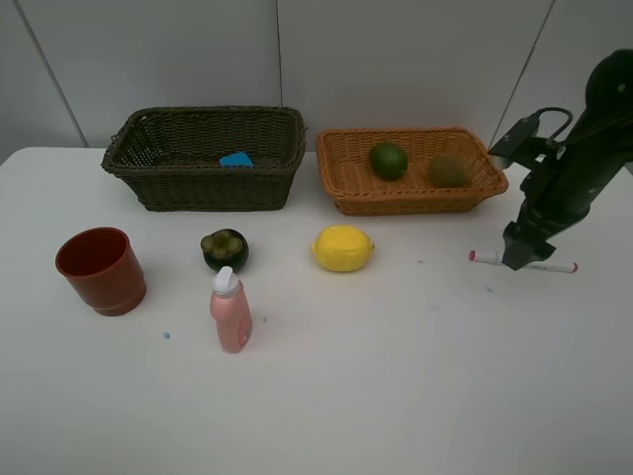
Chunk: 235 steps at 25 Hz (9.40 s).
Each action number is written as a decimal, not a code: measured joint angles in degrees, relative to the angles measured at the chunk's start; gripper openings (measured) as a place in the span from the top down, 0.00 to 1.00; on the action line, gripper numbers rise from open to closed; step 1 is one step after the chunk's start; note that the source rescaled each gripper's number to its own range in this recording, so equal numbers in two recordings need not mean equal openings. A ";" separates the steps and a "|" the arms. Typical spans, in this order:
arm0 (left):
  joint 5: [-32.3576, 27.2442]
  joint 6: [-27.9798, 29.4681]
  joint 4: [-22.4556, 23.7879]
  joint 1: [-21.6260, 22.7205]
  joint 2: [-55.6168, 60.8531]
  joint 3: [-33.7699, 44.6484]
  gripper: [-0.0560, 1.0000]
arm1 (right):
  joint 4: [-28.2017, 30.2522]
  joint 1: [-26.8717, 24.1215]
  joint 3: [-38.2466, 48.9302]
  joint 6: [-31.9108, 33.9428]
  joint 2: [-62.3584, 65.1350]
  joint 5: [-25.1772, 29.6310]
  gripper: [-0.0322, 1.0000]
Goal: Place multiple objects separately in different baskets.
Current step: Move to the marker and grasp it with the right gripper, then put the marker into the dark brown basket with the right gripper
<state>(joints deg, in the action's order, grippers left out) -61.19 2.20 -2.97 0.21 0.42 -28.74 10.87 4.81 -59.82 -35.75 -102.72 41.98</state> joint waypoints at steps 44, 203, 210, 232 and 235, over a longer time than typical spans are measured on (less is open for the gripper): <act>0.00 0.00 0.00 0.00 0.00 0.00 0.02 | 2.59 -2.73 -0.06 -3.26 -9.66 -5.90 0.17; 0.00 0.00 0.00 0.00 0.00 0.00 0.02 | -16.89 31.98 -68.42 9.06 -43.15 -12.25 0.97; 0.00 0.00 0.00 0.00 0.00 0.00 0.02 | -16.89 31.98 -68.42 9.06 -43.15 -12.92 0.97; 0.00 0.00 0.00 0.00 0.00 0.00 0.02 | -18.13 31.98 -68.42 11.64 -42.85 -12.18 0.00; 0.00 0.00 0.00 0.00 0.00 0.00 0.02 | -17.96 31.98 -68.42 11.64 -42.27 -11.07 0.00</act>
<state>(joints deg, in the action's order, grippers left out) -61.19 2.20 -2.97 0.21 0.42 -28.74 -7.10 36.79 -128.24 -24.11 -144.99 30.91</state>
